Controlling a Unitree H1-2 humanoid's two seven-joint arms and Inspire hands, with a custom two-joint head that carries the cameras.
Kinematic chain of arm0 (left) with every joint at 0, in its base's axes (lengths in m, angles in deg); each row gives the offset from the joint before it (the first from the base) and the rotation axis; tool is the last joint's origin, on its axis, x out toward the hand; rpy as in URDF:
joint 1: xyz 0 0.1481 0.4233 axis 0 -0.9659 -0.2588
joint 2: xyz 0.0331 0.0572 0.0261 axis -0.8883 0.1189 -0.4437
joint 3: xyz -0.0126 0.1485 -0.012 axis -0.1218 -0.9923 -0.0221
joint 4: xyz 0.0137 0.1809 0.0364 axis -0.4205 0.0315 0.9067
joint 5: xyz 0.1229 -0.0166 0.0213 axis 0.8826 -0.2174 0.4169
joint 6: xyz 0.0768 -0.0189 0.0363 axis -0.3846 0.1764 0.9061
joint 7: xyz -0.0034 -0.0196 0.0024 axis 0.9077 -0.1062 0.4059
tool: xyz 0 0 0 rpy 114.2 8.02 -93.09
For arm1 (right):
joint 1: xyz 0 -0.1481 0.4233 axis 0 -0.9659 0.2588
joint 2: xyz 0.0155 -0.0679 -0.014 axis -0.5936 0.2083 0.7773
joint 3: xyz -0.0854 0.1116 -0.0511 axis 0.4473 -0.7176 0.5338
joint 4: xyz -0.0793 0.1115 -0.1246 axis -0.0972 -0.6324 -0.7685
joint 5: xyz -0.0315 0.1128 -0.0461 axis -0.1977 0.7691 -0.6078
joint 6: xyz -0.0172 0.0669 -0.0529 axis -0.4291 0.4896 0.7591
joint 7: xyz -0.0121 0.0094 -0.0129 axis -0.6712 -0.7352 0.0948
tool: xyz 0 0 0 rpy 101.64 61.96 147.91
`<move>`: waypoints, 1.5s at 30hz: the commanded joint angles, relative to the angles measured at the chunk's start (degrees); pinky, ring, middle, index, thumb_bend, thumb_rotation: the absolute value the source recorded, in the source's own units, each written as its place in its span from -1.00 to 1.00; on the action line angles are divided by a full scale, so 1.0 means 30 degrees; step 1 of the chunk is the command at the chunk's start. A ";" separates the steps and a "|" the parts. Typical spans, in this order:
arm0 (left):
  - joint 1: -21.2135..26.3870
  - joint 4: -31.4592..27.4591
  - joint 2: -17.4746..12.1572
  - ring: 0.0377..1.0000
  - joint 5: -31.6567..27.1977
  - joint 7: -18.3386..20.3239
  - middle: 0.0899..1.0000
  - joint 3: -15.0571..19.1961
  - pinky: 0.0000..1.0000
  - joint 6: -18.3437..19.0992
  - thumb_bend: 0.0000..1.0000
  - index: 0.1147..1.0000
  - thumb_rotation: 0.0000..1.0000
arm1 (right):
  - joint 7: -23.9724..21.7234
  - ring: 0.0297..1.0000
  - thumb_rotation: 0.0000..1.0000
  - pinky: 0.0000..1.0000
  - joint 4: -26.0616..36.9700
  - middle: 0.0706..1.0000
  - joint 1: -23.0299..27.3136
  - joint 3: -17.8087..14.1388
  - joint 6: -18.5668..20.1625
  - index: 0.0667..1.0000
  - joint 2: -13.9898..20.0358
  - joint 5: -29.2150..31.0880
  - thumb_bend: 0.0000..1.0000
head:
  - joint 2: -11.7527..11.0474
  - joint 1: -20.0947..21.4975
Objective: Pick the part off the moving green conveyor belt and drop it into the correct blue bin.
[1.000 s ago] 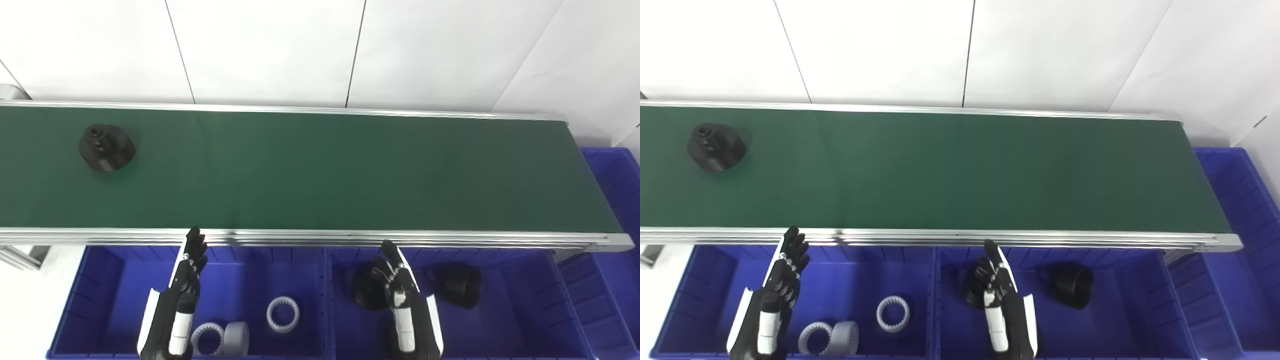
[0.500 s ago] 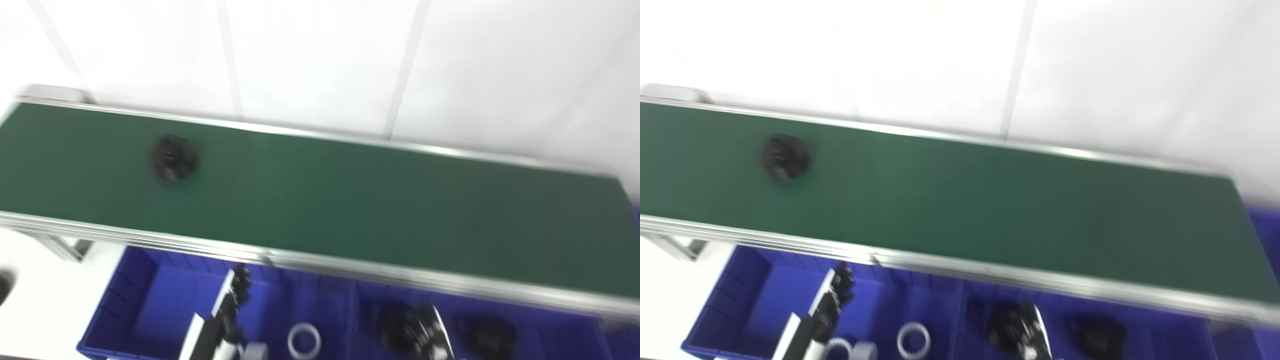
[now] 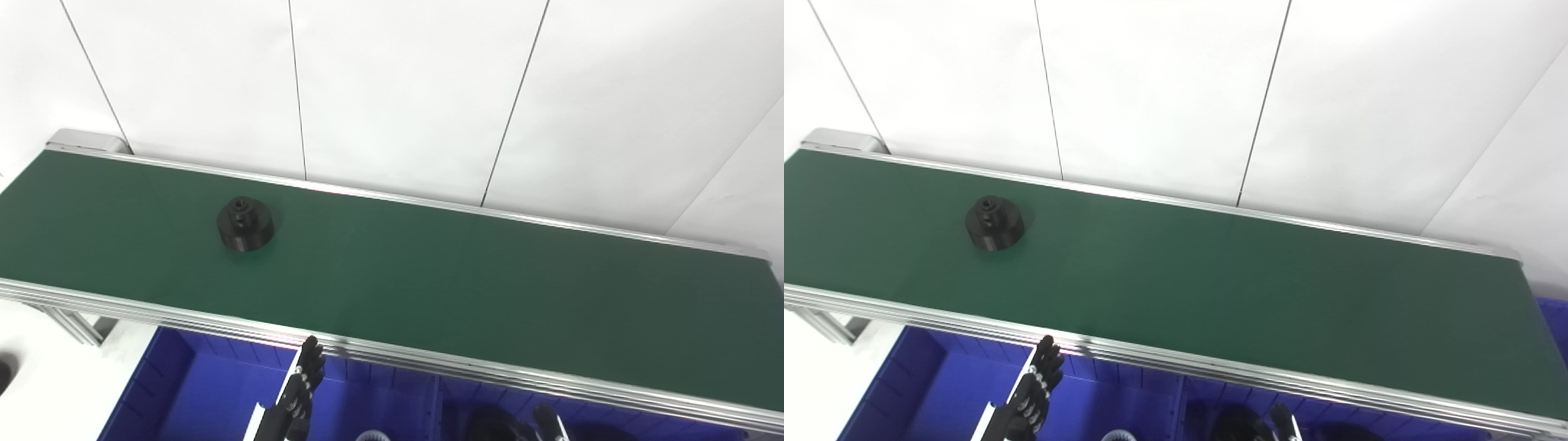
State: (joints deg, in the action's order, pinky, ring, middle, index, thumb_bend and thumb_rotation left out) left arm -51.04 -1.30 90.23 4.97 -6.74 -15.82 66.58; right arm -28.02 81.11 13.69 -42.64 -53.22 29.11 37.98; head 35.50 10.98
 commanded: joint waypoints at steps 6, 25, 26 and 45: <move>-0.0067 -0.0615 -0.0529 0.99 0.1702 -0.0240 0.99 0.0196 1.00 0.0162 0.76 1.00 0.99 | 0.1286 0.67 0.52 0.50 0.3305 0.86 0.0438 -0.0103 -0.0689 0.93 -0.0446 -0.4402 0.50 | 0.0311 0.0380; 0.1438 0.1382 -0.0169 0.97 0.3190 -0.0659 0.96 0.0001 1.00 -0.0867 0.80 1.00 1.00 | -0.1426 0.63 -0.19 0.26 0.8039 0.87 1.2573 0.0452 1.2141 0.88 0.5484 -1.1098 0.87 | -0.0042 0.0844; 0.1484 0.1448 -0.0158 0.98 0.3223 -0.0670 0.97 -0.0013 1.00 -0.0905 0.80 1.00 1.00 | -0.1547 0.61 -0.20 0.22 0.7920 0.86 1.3087 0.0593 1.2576 0.87 0.5642 -1.1332 0.91 | -0.0050 0.0852; 0.1570 0.1455 0.0110 1.00 0.2663 -0.0192 1.00 -0.0542 1.00 -0.0285 0.83 1.00 1.00 | -0.5463 0.77 -0.34 0.33 0.0560 0.90 2.3299 0.5109 1.6875 0.84 0.8205 -1.5732 1.00 | -0.0101 0.0717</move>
State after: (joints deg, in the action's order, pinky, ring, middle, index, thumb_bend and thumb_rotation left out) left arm -46.45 4.39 89.95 13.70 -7.59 -16.83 66.15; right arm -44.37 82.03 80.92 -27.63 -2.64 52.98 -8.04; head 35.24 13.27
